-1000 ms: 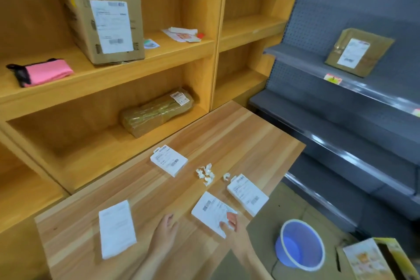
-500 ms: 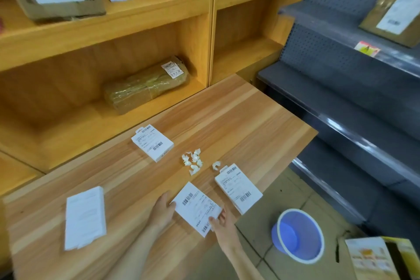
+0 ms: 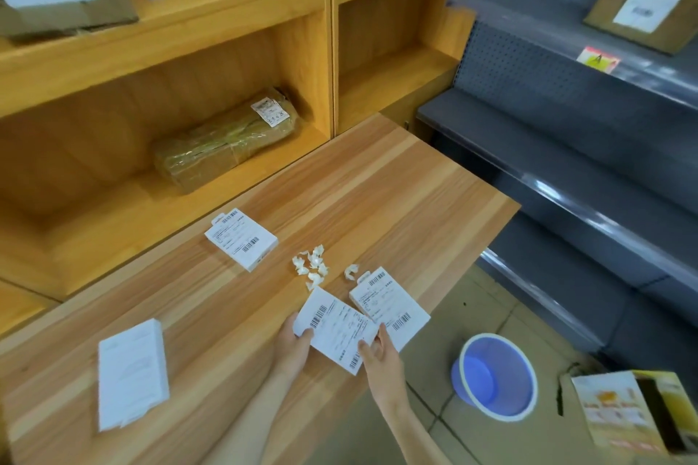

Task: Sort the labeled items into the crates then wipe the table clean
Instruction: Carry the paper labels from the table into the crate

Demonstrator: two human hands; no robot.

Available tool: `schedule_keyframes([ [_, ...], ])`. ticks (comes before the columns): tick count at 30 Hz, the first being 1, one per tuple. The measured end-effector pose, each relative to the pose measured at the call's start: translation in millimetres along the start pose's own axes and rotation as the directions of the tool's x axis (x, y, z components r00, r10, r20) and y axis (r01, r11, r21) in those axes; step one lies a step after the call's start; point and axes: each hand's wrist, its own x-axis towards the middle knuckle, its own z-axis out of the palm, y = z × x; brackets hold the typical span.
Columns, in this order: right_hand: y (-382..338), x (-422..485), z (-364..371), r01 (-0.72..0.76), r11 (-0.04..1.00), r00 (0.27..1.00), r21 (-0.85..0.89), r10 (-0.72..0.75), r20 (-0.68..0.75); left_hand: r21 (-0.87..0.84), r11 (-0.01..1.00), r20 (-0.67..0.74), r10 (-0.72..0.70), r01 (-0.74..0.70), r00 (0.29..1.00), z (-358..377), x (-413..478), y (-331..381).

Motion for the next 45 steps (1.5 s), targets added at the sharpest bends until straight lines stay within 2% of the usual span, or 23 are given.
schedule_keyframes([
  [7, -29, 10, -40, 0.022, 0.999, 0.992, 0.024, -0.019, -0.123, 0.075, 0.99, 0.077, 0.116, -0.122, 0.99, 26, -1, 59],
  [15, -34, 11, -86, 0.06, 0.998, 0.985, 0.015, -0.057, -0.164, 0.141, 0.968, 0.165, 0.184, -0.208, 0.969, 65, 9, 87],
  [22, -21, 25, -99, 0.049, 0.999, 0.986, 0.023, -0.045, -0.162, 0.185, 0.952, 0.203, 0.204, -0.242, 0.958, 84, 14, 89],
  [32, -5, 34, -94, 0.056, 0.99, 0.992, 0.126, -0.04, -0.12, 0.201, 0.949, 0.204, 0.202, -0.243, 0.958, 90, 32, 68],
  [45, 29, 48, -76, 0.05, 0.935, 0.997, 0.351, -0.028, -0.067, 0.202, 0.944, 0.298, 0.193, -0.259, 0.935, 86, 36, 62],
])
